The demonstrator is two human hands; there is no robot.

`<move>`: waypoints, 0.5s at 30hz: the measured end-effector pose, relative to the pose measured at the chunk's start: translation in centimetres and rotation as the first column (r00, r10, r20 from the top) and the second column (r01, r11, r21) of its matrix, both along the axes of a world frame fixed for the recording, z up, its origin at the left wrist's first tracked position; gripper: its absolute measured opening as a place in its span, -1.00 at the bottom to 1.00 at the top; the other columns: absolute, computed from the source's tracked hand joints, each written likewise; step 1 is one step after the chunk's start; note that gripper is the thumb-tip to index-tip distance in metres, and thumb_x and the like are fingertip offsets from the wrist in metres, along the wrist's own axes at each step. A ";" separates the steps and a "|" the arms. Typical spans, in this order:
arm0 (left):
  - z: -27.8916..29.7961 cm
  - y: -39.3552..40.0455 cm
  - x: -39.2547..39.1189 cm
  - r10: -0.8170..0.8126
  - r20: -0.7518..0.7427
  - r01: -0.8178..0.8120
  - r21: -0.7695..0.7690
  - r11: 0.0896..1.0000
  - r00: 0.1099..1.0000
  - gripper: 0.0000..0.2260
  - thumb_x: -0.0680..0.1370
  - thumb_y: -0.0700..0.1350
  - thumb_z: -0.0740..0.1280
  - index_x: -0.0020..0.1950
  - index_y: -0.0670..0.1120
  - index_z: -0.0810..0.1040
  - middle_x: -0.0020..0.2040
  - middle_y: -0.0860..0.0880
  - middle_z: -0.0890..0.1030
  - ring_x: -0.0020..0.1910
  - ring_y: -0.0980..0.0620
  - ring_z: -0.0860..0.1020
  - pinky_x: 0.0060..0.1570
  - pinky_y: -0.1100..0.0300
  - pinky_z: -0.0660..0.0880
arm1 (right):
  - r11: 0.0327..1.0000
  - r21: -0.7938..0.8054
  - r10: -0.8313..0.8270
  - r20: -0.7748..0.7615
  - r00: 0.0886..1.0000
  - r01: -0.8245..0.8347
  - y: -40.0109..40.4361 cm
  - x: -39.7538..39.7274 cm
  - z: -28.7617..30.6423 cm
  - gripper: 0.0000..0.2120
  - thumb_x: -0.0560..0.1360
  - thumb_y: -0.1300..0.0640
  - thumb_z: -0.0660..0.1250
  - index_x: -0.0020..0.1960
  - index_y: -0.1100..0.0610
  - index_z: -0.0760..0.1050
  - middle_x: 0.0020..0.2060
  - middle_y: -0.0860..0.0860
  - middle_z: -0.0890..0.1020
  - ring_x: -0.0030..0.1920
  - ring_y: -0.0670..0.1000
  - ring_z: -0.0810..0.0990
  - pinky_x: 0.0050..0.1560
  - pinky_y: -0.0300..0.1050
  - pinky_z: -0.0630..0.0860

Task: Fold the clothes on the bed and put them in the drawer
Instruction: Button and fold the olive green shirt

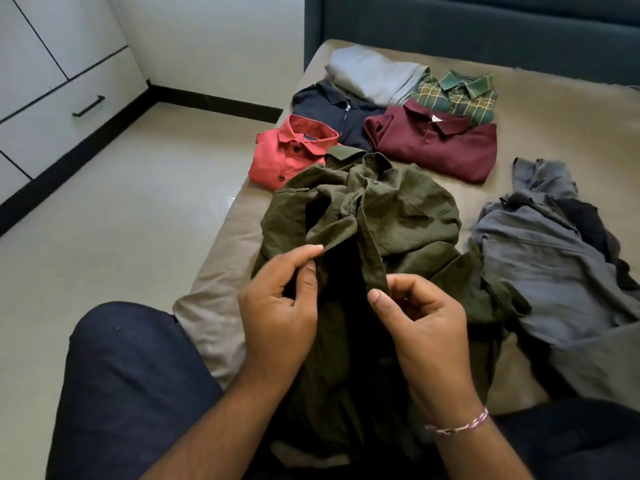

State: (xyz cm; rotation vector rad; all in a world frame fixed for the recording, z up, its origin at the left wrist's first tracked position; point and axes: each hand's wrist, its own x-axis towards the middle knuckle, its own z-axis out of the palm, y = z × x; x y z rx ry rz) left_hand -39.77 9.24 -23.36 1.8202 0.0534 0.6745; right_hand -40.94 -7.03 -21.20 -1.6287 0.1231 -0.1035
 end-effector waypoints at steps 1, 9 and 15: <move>0.1 0.2 -0.1 0.007 0.024 -0.008 0.029 1.000 1.000 -0.79 0.61 -0.33 0.40 0.17 -0.11 0.72 0.06 0.08 0.71 0.12 0.07 0.67 0.15 0.25 0.55 | 0.999 -0.025 -0.029 0.016 0.999 0.029 0.0 -0.1 -0.1 -0.91 0.48 0.24 0.54 -0.05 0.10 0.70 -0.17 0.08 0.73 -0.11 0.10 0.73 -0.05 0.04 0.70; 1.1 -1.0 -2.2 -0.089 0.112 0.096 -0.067 0.993 0.990 -0.73 0.62 -0.29 0.38 0.29 -0.06 0.63 0.14 0.15 0.68 0.19 0.09 0.65 0.18 0.28 0.55 | 0.994 0.085 -0.078 0.103 0.992 0.069 0.8 -0.8 0.3 -0.84 0.47 0.30 0.52 0.04 0.15 0.69 -0.10 0.09 0.74 -0.04 0.09 0.74 0.05 0.07 0.68; 1.1 -1.5 -2.7 -0.212 0.135 0.218 -0.032 0.975 0.968 -0.76 0.59 -0.29 0.45 0.26 -0.19 0.66 0.12 -0.01 0.67 0.16 0.01 0.65 0.18 0.23 0.53 | 0.977 0.169 -0.178 0.302 0.936 0.131 1.8 -1.4 1.2 -0.64 0.44 0.37 0.50 0.14 0.10 0.54 -0.17 -0.01 0.66 -0.12 -0.04 0.66 -0.02 -0.22 0.59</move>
